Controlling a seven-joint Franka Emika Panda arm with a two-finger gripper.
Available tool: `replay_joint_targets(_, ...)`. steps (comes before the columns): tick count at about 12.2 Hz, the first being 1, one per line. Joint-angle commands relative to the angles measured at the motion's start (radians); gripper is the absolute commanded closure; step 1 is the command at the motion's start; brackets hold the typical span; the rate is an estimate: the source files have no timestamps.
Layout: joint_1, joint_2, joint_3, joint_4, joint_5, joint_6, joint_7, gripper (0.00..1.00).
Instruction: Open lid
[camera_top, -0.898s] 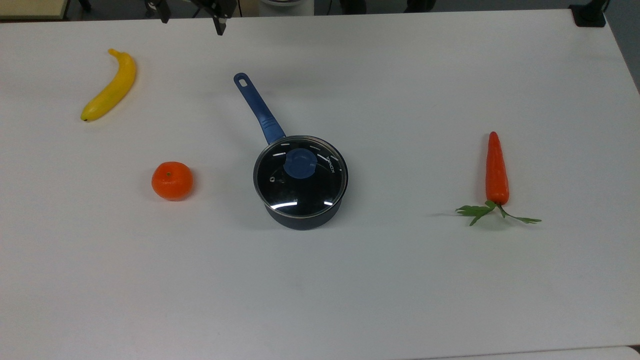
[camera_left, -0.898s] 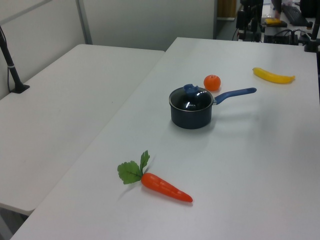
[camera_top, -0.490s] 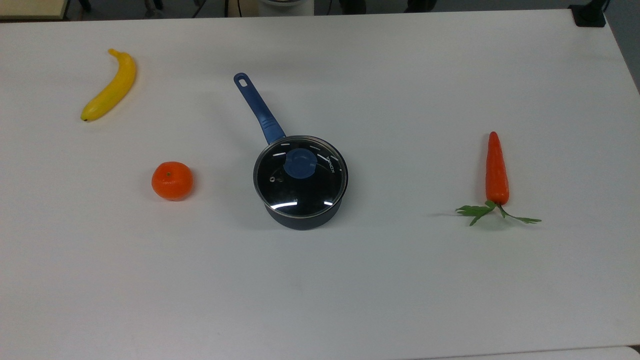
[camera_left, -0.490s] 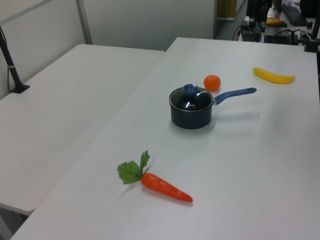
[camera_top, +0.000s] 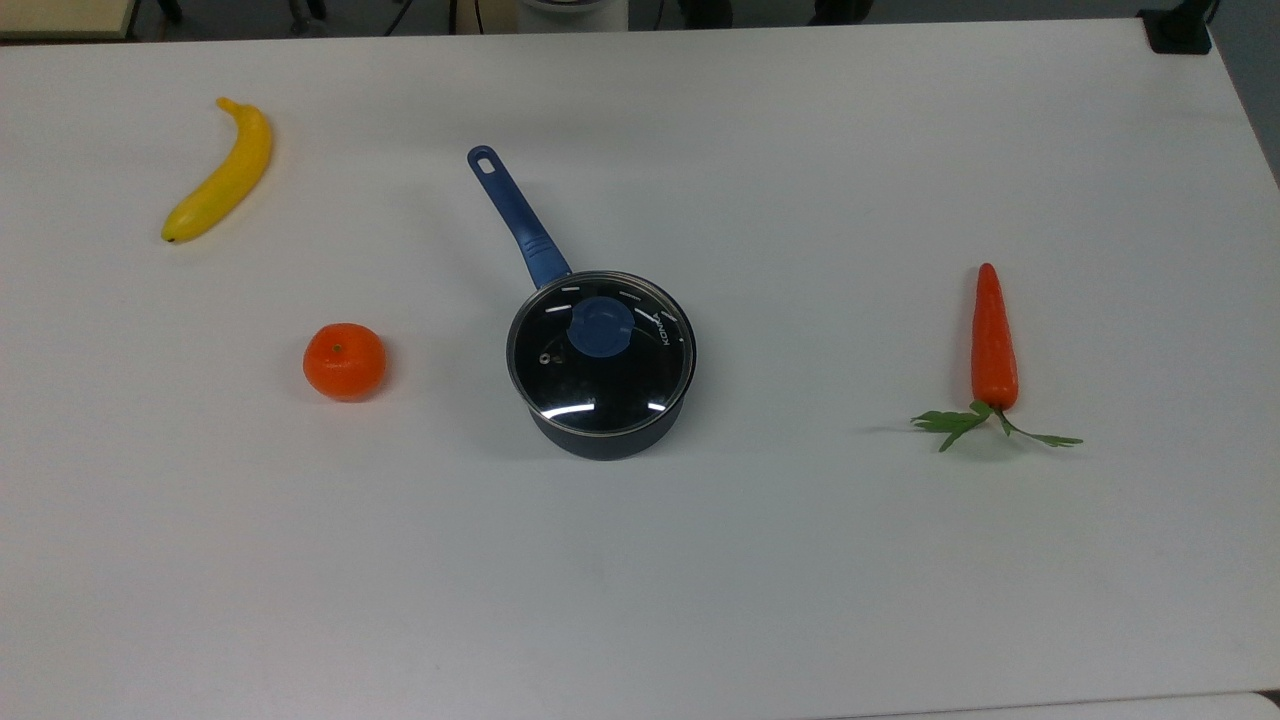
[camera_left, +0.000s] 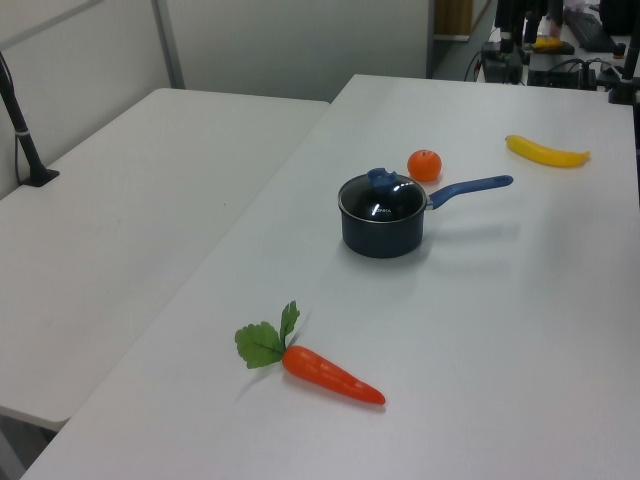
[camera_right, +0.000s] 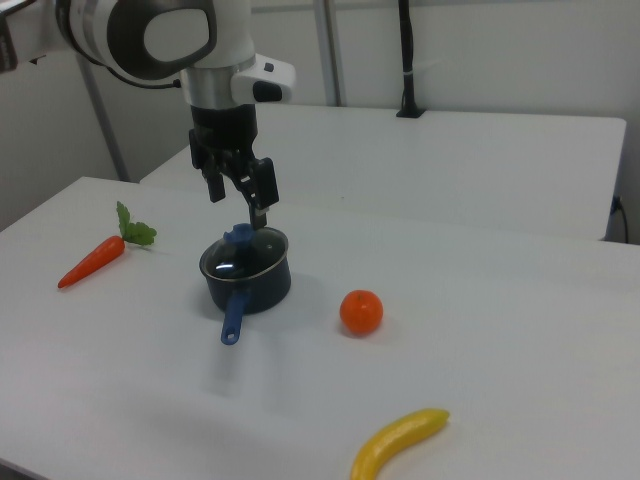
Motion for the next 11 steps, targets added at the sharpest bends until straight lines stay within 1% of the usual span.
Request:
replay_joint_targets(1, 0.000, 0.006, -0.006, 0.009, 0.049, -0.035, -0.014, 0.00)
replay_joint_targets(4, 0.008, 0.024, 0.005, 0.009, 0.051, -0.041, 0.002, 0.00)
replay_joint_targets(5, 0.020, 0.052, 0.007, 0.012, 0.054, -0.014, 0.047, 0.00)
replay_joint_targets(8, 0.124, 0.159, 0.005, 0.026, 0.046, 0.187, 0.141, 0.00)
replay_joint_targets(10, 0.147, 0.213, 0.011, 0.041, 0.061, 0.297, 0.175, 0.00)
replay_joint_targets(11, 0.181, 0.257, 0.013, 0.059, 0.078, 0.342, 0.190, 0.00)
